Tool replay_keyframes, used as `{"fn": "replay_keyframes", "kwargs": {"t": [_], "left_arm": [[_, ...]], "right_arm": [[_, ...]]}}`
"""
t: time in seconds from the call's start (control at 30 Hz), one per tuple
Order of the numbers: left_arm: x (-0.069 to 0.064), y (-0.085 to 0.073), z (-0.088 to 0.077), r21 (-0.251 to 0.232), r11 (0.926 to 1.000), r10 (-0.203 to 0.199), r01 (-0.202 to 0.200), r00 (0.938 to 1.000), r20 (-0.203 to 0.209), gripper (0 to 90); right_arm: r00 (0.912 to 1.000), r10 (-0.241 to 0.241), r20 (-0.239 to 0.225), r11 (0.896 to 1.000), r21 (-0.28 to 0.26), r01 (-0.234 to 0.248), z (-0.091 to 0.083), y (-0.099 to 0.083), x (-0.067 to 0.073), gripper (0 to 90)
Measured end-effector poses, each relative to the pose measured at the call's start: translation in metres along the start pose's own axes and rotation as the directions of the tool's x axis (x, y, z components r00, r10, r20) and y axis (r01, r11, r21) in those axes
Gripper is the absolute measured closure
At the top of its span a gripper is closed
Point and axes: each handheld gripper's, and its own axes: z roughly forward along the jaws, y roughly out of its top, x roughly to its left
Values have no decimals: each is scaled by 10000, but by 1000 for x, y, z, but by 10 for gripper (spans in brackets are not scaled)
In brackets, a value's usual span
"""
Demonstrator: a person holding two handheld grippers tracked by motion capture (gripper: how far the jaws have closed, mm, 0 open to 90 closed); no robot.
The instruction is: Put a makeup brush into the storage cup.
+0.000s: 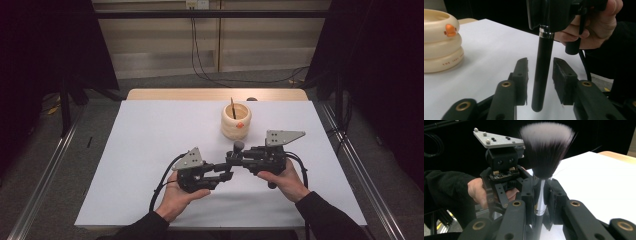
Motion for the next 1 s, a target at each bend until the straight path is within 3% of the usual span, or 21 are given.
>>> {"fn": "replay_keyframes", "kwargs": {"t": [0.17,0.33,0.53,0.67,0.9,1.0], "left_arm": [[0,0,-1,-66,10000,56,-58,9998,-213,524],[1,1,-1,-123,9999,-94,89,9989,-454,293],[2,1,-2,-229,9996,-156,142,9981,-599,102],[2,2,-3,-347,9985,-439,419,9973,-586,46],[1,3,-8,-226,9997,94,-121,9935,-1131,29],[1,4,-14,-114,9997,211,-235,9832,-1811,23]], "right_arm": [[10000,-59,-10,10000,49,59,0,0,0,775],[10000,-43,34,10000,17,43,-1,1,0,776],[9999,-91,51,10000,-19,91,-2,1,0,776],[10000,-69,59,10000,-21,69,-3,2,0,776],[9998,-46,201,10000,-30,46,-4,1,-2,776],[9997,-73,224,10000,20,72,-4,1,-2,776]]}}
